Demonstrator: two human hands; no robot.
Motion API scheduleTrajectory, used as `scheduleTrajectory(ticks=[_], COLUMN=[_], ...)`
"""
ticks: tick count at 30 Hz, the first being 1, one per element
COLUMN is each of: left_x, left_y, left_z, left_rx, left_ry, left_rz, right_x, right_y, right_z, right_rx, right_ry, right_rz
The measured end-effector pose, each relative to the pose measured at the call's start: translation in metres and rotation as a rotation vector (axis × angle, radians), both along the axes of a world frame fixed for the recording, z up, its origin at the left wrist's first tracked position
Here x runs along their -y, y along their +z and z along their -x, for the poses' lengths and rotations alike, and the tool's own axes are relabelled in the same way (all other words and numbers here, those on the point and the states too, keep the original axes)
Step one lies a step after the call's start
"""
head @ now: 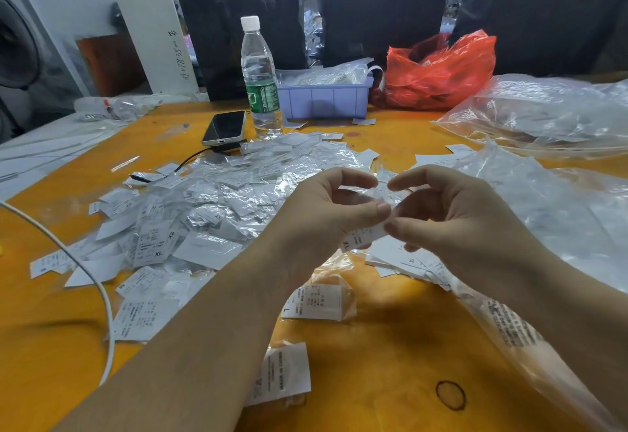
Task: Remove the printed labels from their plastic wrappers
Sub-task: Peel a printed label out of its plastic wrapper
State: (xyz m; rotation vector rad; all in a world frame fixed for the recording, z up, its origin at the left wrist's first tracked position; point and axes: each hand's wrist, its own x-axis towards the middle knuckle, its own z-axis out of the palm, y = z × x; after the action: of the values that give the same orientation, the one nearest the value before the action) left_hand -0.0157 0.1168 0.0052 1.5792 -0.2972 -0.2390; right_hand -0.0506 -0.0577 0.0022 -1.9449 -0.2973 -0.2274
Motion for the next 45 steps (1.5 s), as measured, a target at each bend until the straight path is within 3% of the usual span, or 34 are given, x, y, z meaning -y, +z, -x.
scheduleTrajectory(ticks=[5, 14, 21, 24, 27, 33, 45], left_x=[-0.002, -0.003, -0.013, -0.013, -0.012, -0.011, -0.002], left_y=[0.002, -0.002, -0.006, -0.009, -0.01, -0.01, -0.006], left_z=[-0.004, -0.003, -0.011, -0.011, -0.012, -0.009, -0.002], left_rx=[-0.021, 0.131, 0.284, 0.335, 0.386, 0.465, 0.56], left_ry=[0.04, 0.054, 0.378, 0.437, 0.487, 0.496, 0.353], left_rz=[-0.07, -0.345, -0.572, -0.732, -0.83, -0.881, -0.654], right_x=[0.003, 0.005, 0.012, 0.015, 0.013, 0.014, 0.012], right_y=[0.002, 0.001, 0.005, 0.006, 0.008, 0.011, 0.002], right_z=[-0.002, -0.002, -0.001, 0.001, 0.004, 0.007, 0.001], right_rx=[0.016, 0.069, 0.092, -0.059, -0.201, -0.163, 0.048], right_ry=[-0.098, -0.125, -0.12, -0.069, -0.044, -0.066, -0.171], right_rz=[-0.064, 0.091, 0.487, 0.728, 0.845, 0.844, 0.622])
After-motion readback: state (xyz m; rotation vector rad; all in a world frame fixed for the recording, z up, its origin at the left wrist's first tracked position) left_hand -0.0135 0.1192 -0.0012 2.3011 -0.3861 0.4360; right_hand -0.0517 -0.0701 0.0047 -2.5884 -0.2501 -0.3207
